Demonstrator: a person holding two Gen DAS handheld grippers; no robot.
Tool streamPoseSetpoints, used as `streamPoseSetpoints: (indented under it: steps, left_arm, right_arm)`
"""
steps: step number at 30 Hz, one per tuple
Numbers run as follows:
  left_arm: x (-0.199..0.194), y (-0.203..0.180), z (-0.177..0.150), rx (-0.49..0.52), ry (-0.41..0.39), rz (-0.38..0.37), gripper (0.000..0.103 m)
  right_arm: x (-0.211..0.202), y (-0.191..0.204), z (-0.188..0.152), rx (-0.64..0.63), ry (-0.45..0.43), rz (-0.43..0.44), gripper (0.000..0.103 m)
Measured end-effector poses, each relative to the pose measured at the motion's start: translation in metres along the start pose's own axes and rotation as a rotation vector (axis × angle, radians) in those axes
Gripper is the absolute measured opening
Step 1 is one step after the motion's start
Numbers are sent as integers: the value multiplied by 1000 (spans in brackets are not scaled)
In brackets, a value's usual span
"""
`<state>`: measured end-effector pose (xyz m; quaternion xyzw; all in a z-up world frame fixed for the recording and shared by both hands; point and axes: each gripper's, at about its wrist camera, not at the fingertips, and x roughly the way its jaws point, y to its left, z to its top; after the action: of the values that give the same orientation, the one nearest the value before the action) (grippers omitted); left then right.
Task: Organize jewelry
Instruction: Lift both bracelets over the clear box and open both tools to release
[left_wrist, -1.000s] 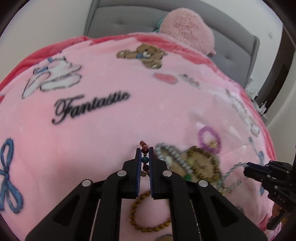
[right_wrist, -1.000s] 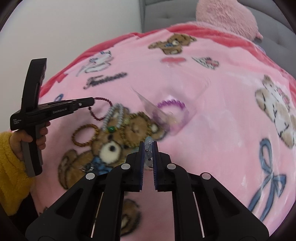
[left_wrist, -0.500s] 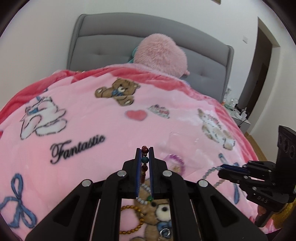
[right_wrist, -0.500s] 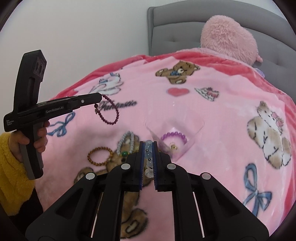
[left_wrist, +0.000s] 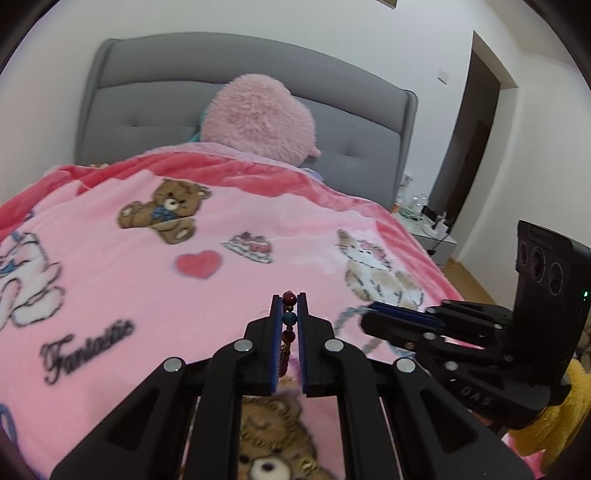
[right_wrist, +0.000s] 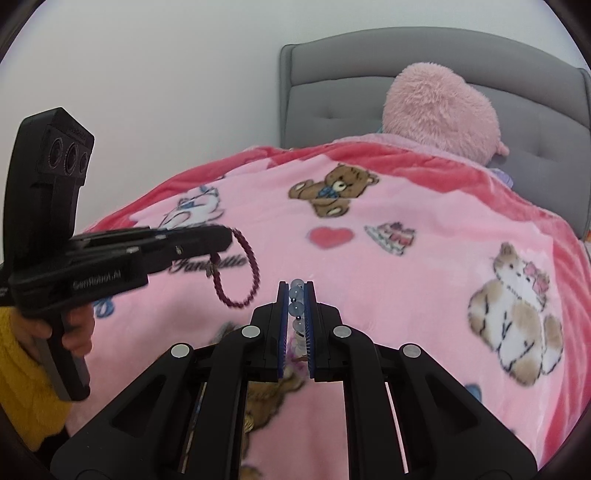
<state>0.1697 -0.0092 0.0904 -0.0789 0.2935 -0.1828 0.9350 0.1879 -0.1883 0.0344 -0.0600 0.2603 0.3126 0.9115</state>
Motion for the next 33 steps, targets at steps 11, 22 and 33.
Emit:
streamPoseSetpoints:
  steps: [11,22,33]
  left_arm:
    - [48,7,-9,-60,78,-71,7]
    - [81,17,-34,-86,176,-64,7]
    - [93,25,-48,-93,226,-22,7]
  right_arm:
    - [39,-25,-7,59,78,-14,8]
    - [64,-30,-27,59,168,-17,8]
    - [78,-23,-39,33,221,-14,8]
